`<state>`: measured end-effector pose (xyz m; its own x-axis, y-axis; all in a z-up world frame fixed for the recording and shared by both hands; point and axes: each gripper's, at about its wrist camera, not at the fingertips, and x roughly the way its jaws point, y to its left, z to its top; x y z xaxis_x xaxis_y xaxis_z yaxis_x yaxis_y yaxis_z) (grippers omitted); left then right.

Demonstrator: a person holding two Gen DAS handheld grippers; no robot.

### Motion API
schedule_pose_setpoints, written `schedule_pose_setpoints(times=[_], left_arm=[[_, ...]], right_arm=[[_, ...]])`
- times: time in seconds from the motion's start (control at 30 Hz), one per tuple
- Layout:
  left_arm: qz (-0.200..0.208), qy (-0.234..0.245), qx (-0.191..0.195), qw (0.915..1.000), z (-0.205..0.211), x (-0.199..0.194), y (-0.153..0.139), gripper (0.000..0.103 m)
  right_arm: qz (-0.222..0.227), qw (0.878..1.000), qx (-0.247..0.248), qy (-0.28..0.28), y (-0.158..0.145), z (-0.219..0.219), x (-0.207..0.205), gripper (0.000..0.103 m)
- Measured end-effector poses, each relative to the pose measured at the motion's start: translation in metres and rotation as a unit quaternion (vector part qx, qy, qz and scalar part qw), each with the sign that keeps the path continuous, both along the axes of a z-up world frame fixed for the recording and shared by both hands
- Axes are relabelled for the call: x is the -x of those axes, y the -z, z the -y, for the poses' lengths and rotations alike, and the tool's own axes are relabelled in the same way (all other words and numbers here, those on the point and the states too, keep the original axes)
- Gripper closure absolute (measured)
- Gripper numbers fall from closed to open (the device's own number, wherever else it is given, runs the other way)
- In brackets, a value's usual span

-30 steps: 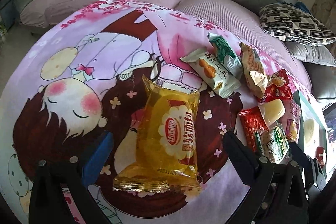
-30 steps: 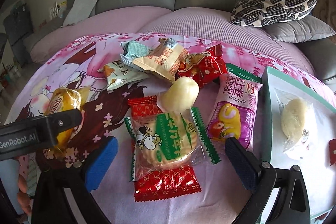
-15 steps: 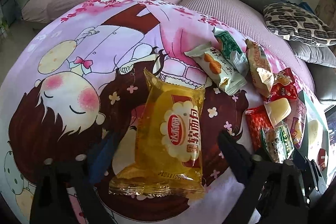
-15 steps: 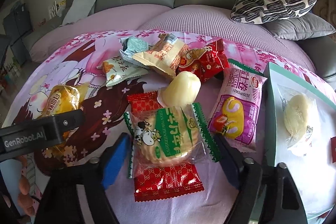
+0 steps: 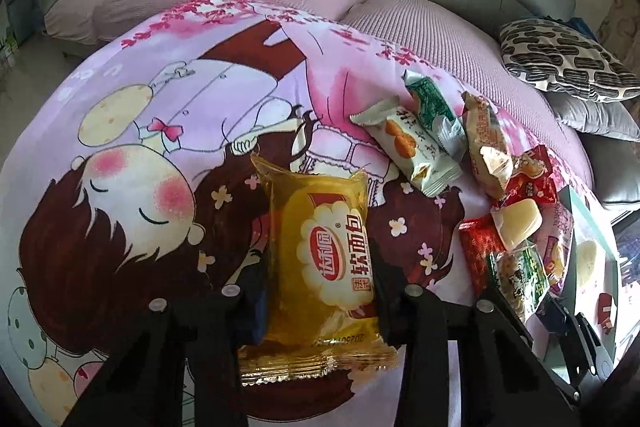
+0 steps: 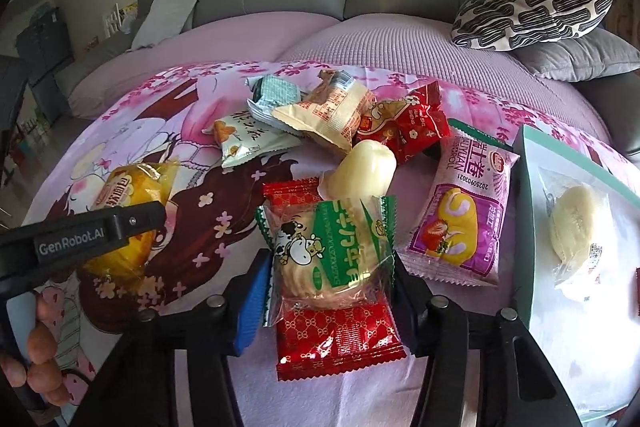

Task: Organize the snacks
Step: 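Lift the yellow bread bag with the left while the right grasps the green cookie pack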

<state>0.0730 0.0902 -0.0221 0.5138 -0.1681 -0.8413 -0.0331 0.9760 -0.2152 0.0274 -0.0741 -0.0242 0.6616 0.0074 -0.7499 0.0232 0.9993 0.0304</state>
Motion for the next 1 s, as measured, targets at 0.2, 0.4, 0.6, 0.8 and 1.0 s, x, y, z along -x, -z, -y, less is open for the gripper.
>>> schedule_pose_setpoints(times=[0.2,0.4,0.6,0.8,1.0], left_arm=[[0.012,0.002,-0.002,0.9999,0.002,0.002,-0.008,0.062],[0.033,0.009,-0.005,0.9994,0.006,0.006,-0.024,0.062],[0.059,0.015,-0.005,0.9982,0.011,0.012,-0.043,0.062],[0.074,0.032,-0.008,0.9967,0.024,0.013,-0.054,0.062],[0.087,0.076,-0.01,0.9933,0.058,0.017,-0.061,0.062]], right_arm=[[0.009,1.0,-0.001,0.005,-0.007,0.004,0.004,0.046],[0.029,0.999,-0.001,0.018,-0.019,0.01,0.009,0.046],[0.048,0.998,-0.005,0.031,-0.033,0.018,0.015,0.046],[0.056,0.997,0.0,0.058,-0.042,0.035,0.02,0.046],[0.06,0.993,0.003,0.1,-0.047,0.066,0.028,0.046]])
